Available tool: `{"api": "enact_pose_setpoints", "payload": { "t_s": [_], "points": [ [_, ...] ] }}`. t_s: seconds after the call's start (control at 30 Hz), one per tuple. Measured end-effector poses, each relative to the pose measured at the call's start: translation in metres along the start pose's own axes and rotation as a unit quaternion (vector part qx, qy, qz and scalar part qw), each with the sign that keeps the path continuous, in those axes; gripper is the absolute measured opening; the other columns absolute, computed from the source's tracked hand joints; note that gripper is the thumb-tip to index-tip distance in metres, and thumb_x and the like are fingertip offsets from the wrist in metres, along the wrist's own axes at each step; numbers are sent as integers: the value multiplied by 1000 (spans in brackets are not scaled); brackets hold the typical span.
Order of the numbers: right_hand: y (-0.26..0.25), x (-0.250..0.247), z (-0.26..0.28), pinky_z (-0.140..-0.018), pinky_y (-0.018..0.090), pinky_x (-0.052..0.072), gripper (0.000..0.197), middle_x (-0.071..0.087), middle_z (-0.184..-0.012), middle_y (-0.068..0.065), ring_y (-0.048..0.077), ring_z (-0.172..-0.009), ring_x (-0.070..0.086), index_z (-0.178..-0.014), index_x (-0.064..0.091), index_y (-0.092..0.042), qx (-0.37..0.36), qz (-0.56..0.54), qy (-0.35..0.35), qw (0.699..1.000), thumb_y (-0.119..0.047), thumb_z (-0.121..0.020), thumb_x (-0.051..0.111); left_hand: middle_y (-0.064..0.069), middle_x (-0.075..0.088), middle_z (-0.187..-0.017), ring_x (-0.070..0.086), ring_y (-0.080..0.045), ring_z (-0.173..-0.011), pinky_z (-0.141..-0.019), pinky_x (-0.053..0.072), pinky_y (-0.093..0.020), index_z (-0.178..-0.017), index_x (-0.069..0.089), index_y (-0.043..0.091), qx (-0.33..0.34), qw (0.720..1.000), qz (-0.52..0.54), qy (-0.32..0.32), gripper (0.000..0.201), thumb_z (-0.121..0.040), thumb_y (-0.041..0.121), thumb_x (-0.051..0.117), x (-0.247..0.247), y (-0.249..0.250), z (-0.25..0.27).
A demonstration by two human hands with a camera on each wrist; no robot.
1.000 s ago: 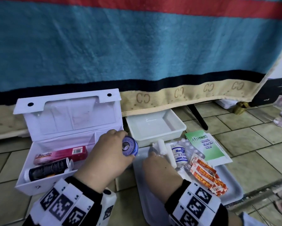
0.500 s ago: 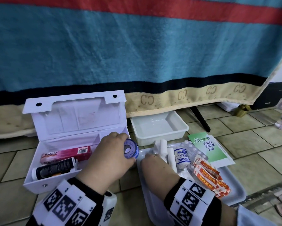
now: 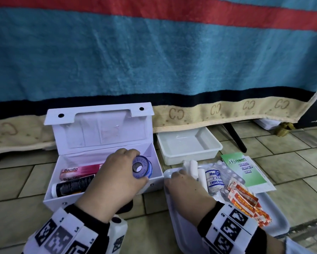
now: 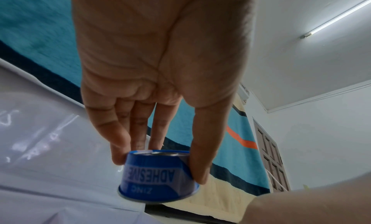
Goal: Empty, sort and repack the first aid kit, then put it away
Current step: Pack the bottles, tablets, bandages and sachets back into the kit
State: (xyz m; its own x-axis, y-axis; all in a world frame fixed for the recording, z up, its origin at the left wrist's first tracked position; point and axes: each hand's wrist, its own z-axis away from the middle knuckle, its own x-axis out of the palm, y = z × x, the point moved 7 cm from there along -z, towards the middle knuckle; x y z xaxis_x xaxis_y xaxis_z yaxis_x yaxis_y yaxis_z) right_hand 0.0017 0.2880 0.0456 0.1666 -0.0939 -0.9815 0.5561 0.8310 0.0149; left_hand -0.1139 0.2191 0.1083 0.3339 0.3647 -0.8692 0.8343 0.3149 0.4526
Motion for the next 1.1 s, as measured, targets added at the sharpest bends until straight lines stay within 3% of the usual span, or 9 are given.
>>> {"api": "enact_pose_setpoints", "payload": {
  "t_s": [0.13, 0.23, 0.33, 0.47, 0.53, 0.6, 0.73, 0.9, 1.1],
  "points": [
    [8, -21, 4, -92, 27, 41, 36, 51, -115, 1, 19, -115, 45, -107, 61, -23, 5, -116, 78, 990, -1, -80, 52, 4, 56, -111, 53, -17, -106, -78, 32, -19, -118, 56, 24, -32, 999, 1, 18, 50, -71, 31, 73, -17, -23, 3],
    [14, -39, 8, -86, 19, 42, 37, 52, -106, -8, 12, -104, 51, -100, 63, -30, 15, -197, 126, 972, -7, -71, 65, -1, 55, -110, 55, -20, -105, -81, 38, -24, -112, 59, 21, -66, 998, -8, 12, 43, -71, 24, 73, -26, -48, 5],
    [12, -48, 11, -82, 20, 48, 45, 48, -105, -13, 8, -96, 57, -104, 61, -30, 25, -285, 129, 949, -8, -66, 71, -1, 50, -109, 54, -21, -104, -85, 43, -28, -109, 59, 19, -93, 995, -29, -19, 40, -72, 28, 71, -22, -66, 7],
    [-2, -51, 9, -82, 27, 54, 46, 50, -105, -15, 5, -95, 60, -104, 59, -34, 26, -352, 142, 925, -13, -66, 75, 5, 47, -129, 46, -14, -122, -85, 31, -19, -132, 45, 28, -60, 995, -34, -70, 58, -80, 31, 69, -9, -67, 6],
    [-8, -51, 5, -81, 29, 55, 45, 51, -104, -16, 6, -92, 61, -100, 59, -36, 23, -375, 152, 914, -13, -65, 76, 7, 47, -127, 46, -12, -119, -78, 28, -20, -129, 46, 32, -48, 993, -43, -99, 55, -80, 30, 70, -5, -66, 4],
    [-14, -52, 1, -82, 23, 54, 44, 51, -102, -16, 6, -90, 62, -97, 59, -36, 16, -386, 160, 908, -11, -65, 76, 6, 49, -123, 47, -13, -115, -83, 35, -21, -123, 51, 31, -49, 989, -40, -130, 51, -77, 28, 73, 1, -73, 1],
    [-29, -55, -9, -82, 13, 51, 41, 55, -102, -11, 2, -93, 60, -93, 59, -34, 5, -414, 163, 895, -7, -67, 74, 5, 53, -117, 48, -11, -112, -70, 27, -2, -115, 62, 27, -13, 987, -34, -155, 38, -78, 25, 72, 4, -83, -2],
    [-51, -58, -31, -81, 23, 52, 37, 63, -97, -8, 3, -89, 61, -96, 60, -32, 9, -408, 162, 899, -13, -67, 72, 8, 51, -121, 48, -11, -114, -92, 37, -21, -119, 58, 28, -40, 991, -61, -108, 41, -80, 27, 70, -17, -116, 1],
    [-88, -40, -62, -78, 24, 52, 37, 65, -94, -9, 6, -84, 63, -97, 59, -32, 8, -379, 111, 919, -23, -66, 77, 13, 37, -146, 38, -9, -133, -106, 29, -21, -130, 49, 39, -45, 987, -66, -136, 55, -80, 33, 70, -25, -147, 7]
  ]
}}
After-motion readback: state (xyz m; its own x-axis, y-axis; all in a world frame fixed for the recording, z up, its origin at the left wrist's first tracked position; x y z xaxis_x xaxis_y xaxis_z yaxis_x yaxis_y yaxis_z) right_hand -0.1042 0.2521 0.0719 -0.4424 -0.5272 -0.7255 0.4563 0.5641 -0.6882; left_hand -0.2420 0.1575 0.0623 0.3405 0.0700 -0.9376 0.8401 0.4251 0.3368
